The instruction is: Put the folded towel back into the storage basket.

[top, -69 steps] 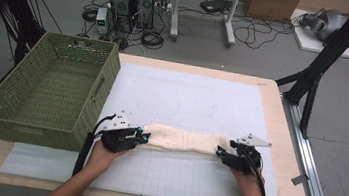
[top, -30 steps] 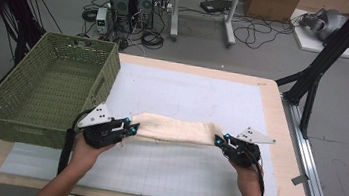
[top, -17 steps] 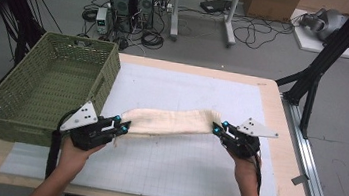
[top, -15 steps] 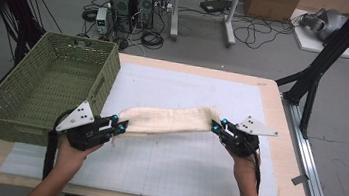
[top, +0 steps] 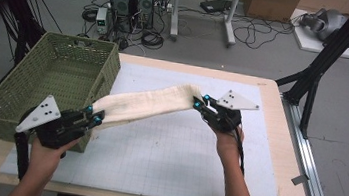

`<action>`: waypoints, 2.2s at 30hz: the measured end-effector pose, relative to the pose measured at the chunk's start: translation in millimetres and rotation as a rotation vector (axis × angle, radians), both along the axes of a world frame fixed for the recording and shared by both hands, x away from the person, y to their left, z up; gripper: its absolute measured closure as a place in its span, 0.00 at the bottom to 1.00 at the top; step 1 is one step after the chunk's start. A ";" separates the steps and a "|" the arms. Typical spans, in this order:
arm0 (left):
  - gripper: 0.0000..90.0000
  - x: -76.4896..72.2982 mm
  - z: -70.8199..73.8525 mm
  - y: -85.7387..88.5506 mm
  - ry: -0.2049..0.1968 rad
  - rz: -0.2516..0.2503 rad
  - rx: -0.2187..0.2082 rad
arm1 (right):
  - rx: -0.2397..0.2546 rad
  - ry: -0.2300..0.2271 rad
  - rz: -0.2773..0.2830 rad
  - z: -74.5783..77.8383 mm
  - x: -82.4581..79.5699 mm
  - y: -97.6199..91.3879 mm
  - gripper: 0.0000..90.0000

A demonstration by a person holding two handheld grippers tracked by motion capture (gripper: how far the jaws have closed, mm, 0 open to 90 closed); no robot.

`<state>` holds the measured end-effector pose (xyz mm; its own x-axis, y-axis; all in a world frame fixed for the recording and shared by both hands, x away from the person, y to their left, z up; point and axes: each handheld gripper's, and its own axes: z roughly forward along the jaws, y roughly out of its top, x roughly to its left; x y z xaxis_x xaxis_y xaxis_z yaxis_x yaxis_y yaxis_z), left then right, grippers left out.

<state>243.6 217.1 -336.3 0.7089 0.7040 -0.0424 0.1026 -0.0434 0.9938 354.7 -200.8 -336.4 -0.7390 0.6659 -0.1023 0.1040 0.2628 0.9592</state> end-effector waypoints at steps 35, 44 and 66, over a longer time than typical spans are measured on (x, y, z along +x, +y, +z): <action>0.91 -25.7 22.2 78.2 -0.057 0.260 -0.063 | -0.091 -0.084 0.087 83.6 99.5 185.8 0.90; 0.90 -25.3 21.1 90.7 -0.027 0.322 -0.050 | -0.104 -0.079 0.103 86.3 117.6 228.1 0.90; 0.36 -22.3 9.1 133.9 0.054 0.509 -0.155 | -0.177 0.006 0.033 63.9 158.6 351.0 0.48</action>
